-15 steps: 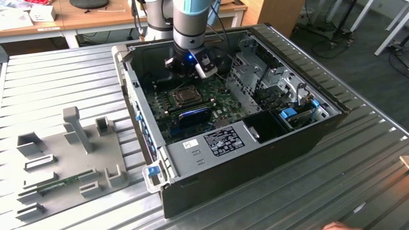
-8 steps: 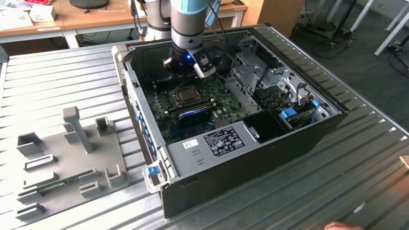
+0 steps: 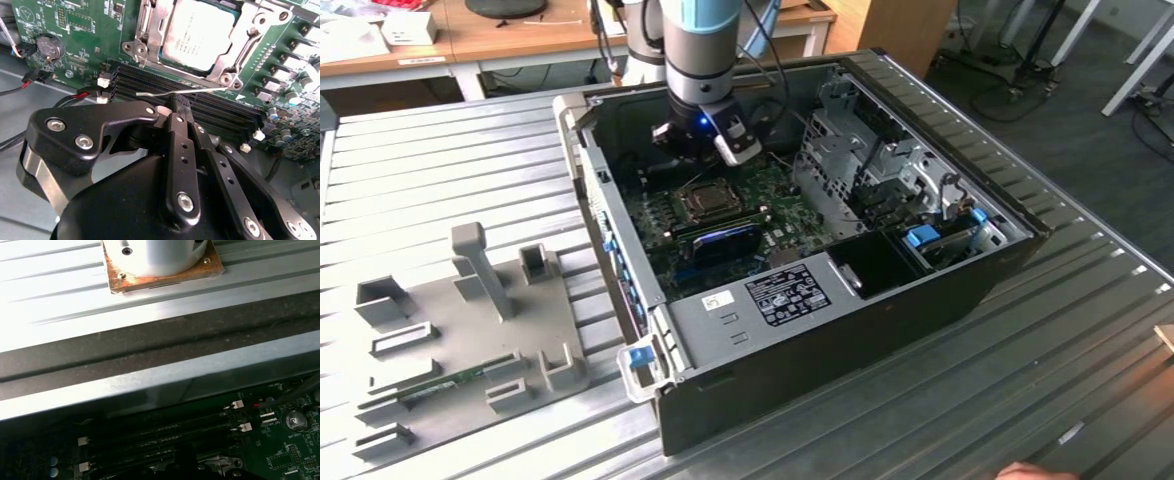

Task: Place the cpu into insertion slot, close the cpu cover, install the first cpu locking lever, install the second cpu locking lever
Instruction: 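Install the first cpu locking lever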

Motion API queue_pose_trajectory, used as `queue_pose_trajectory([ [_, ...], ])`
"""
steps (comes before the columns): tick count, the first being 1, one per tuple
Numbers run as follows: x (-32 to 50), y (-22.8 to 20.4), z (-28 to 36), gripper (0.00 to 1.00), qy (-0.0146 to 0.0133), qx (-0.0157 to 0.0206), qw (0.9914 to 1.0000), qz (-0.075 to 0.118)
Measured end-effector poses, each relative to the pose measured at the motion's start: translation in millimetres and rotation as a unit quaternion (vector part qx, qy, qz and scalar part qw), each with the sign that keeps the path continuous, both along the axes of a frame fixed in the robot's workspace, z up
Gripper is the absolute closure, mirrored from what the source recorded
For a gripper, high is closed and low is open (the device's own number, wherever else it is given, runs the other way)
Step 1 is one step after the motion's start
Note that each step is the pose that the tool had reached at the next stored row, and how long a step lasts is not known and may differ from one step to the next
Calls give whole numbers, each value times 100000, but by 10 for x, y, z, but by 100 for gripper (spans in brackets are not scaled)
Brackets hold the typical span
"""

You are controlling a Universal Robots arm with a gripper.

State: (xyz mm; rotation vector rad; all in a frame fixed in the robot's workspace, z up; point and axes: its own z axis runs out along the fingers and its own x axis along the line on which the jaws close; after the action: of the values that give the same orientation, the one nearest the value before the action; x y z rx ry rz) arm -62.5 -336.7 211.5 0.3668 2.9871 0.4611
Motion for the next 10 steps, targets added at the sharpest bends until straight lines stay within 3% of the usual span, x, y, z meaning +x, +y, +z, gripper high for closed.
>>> queue_pose_trajectory([
  [5,-1,0,-31,89,-279,-1,100000,1],
  [10,7,0,-51,89,-295,-16,100000,3],
])
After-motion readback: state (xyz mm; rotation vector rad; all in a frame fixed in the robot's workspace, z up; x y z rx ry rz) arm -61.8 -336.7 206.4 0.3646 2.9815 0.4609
